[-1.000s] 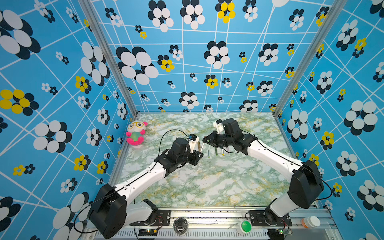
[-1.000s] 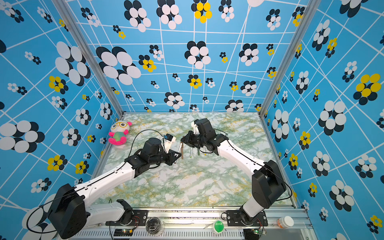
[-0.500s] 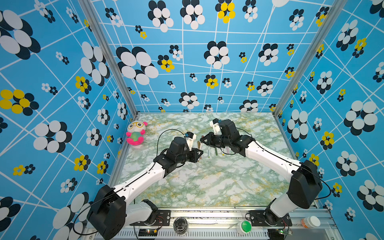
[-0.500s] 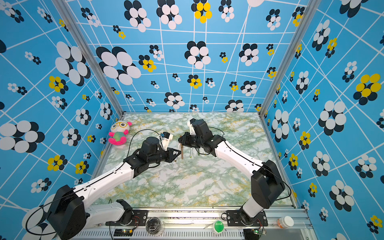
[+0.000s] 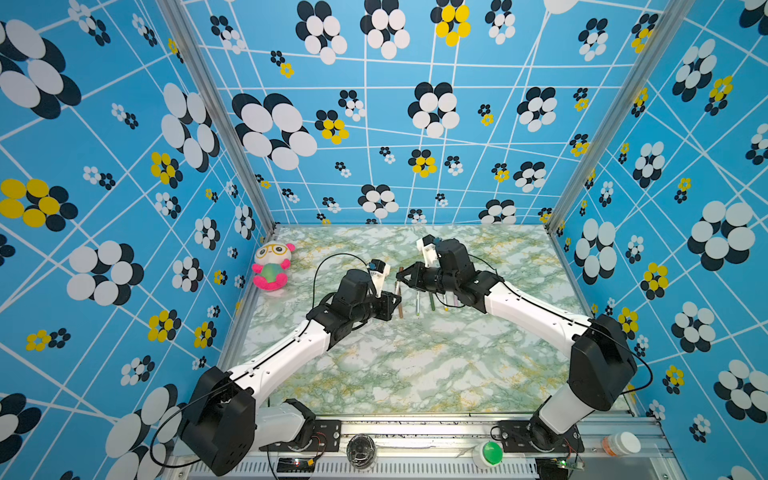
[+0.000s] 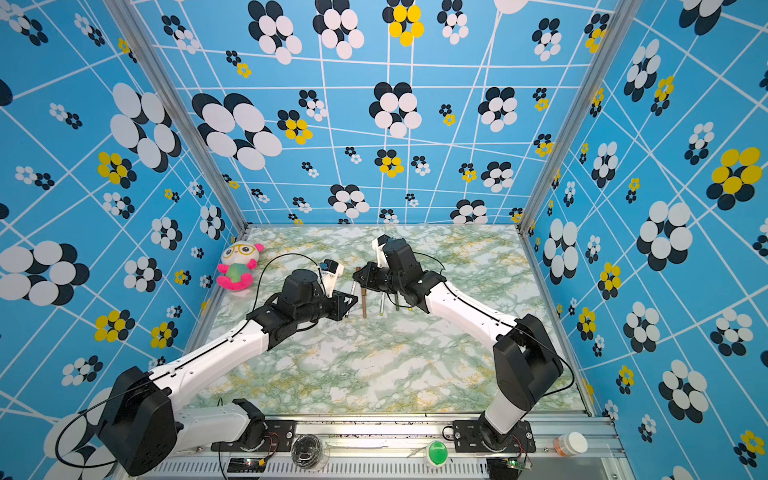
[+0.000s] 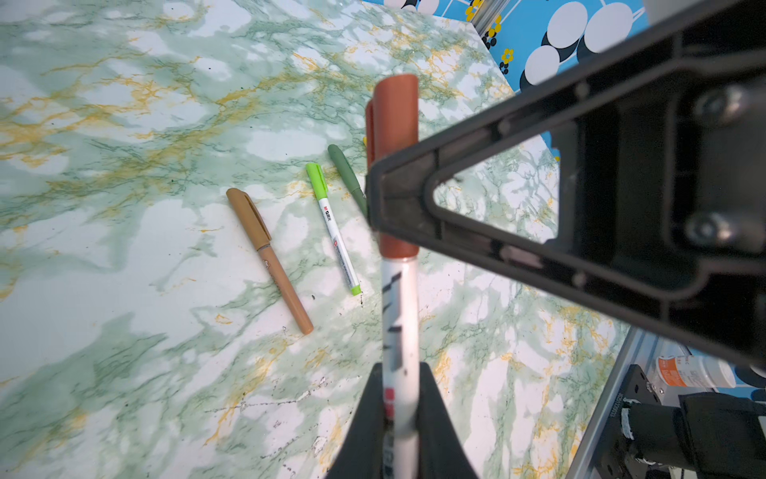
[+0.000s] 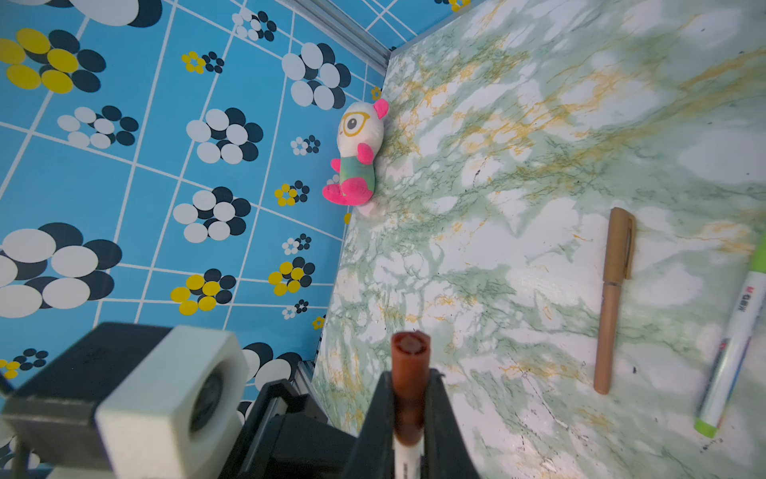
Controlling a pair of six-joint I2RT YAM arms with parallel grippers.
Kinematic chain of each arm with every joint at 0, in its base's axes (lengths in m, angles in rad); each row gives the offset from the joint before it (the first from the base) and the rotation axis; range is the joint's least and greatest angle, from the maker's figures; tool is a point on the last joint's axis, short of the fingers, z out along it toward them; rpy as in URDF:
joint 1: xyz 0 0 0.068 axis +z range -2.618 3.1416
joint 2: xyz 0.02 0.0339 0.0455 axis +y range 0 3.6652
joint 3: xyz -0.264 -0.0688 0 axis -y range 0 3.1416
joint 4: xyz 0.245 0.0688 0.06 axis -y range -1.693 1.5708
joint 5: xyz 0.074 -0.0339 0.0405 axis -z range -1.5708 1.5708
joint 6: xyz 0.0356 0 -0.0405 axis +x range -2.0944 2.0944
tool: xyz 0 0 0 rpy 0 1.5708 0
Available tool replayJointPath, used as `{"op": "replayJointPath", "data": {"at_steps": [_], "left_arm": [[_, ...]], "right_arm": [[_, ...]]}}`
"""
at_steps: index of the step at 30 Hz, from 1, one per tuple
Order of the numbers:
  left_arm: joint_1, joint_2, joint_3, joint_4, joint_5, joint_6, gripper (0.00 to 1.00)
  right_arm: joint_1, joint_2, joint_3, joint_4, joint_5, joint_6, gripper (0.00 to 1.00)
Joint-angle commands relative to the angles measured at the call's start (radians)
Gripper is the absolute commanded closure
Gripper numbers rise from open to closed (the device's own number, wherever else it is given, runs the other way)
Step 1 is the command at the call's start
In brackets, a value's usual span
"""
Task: Insert the pens into the pen caps
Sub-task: 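Open the right gripper and lift it off the capped white marker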
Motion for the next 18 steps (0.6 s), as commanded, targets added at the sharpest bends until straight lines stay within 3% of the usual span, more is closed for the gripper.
{"op": "replayJointPath", "data": {"at_steps": [1,12,18], "left_arm": [[0.024,0.010,0.138,0.364,-0.029,0.052,1.00],[0.042,0.072,0.199,0.422,-0.036,0.059,1.00],[0.044,0.060,0.142,0.387,-0.041,0.005,1.00]], "right_arm": [[0.092,0.067,-0.086,-0.191,-0.151,0.030,1.00],[0.099,0.057,-0.112,-0.167,-0.159,0.042,1.00],[0.066,0.043,-0.052,-0.200,-0.141,0.017,1.00]]}}
